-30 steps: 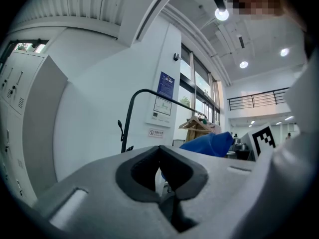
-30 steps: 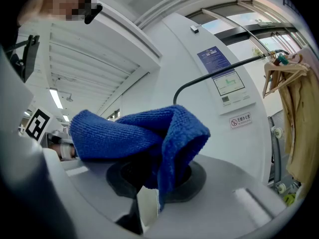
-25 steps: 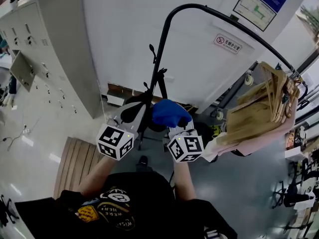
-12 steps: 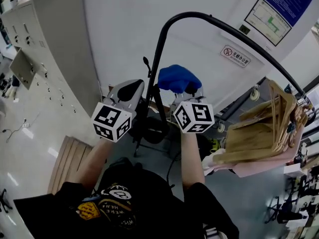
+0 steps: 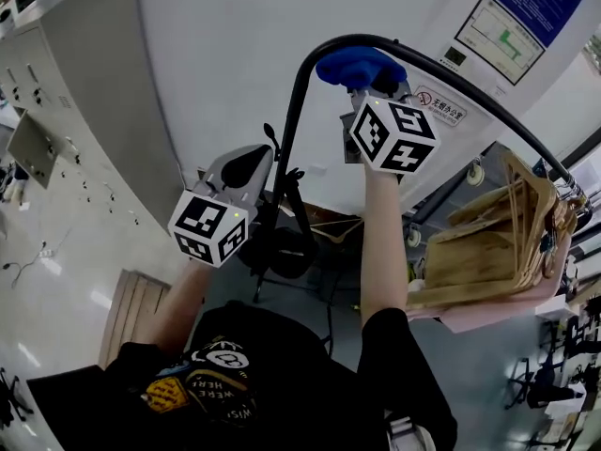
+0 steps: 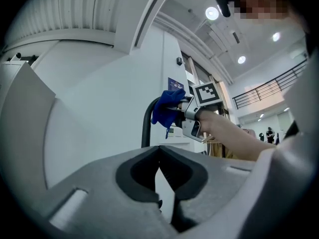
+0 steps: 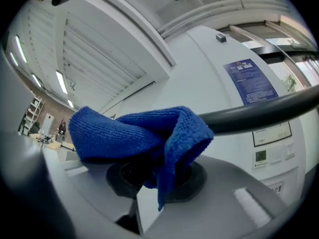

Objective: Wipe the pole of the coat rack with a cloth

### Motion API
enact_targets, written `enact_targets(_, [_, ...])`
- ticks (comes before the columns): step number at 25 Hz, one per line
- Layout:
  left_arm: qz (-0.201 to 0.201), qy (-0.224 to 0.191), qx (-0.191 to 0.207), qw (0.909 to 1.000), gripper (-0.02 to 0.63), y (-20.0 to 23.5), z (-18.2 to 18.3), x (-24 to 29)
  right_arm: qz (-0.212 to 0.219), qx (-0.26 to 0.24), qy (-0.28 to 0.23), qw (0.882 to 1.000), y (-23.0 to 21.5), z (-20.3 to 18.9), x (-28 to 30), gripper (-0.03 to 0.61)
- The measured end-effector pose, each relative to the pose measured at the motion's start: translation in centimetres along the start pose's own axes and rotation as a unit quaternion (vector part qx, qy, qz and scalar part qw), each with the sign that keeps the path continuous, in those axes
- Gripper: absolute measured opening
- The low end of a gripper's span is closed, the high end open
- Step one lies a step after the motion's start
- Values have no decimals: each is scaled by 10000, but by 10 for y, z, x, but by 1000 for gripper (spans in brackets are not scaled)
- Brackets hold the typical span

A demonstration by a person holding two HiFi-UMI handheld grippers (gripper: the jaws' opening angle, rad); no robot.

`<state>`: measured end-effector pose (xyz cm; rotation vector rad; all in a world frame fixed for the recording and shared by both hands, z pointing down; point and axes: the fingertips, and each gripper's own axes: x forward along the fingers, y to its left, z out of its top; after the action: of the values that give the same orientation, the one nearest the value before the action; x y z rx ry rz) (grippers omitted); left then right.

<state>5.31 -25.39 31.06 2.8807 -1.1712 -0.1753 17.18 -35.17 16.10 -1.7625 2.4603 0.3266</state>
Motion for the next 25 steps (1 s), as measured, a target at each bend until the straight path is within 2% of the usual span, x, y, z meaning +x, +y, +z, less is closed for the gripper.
enact_targets(4, [-113, 49, -8, 9999, 3, 8, -2, 3, 217, -598, 173, 9978, 17, -15, 7, 60])
enact_targets(8, [-178, 45, -67, 9998, 3, 17, -4, 4, 324, -1637, 596, 9842, 47, -50, 9, 58])
enact_targets(13, [-302, 99, -120, 9994, 3, 20, -11, 7, 250, -2340, 836, 9683, 68, -102, -10, 51])
enact_targets(16, [-332, 138, -176, 9992, 3, 25, -16, 6, 370, -2305, 1103, 9661, 74, -141, -19, 52])
enact_targets(19, [-331, 173, -180, 9991, 3, 28, -19, 6, 468, -2090, 1199, 9694, 77, -163, -27, 52])
enact_targets(22, [-344, 197, -162, 9991, 3, 32, -20, 7, 484, -2049, 1195, 9703, 74, -157, -24, 58])
enact_targets(25, [-368, 172, -184, 9990, 3, 34, -18, 6, 464, -2100, 925, 9722, 66, -123, -11, 58])
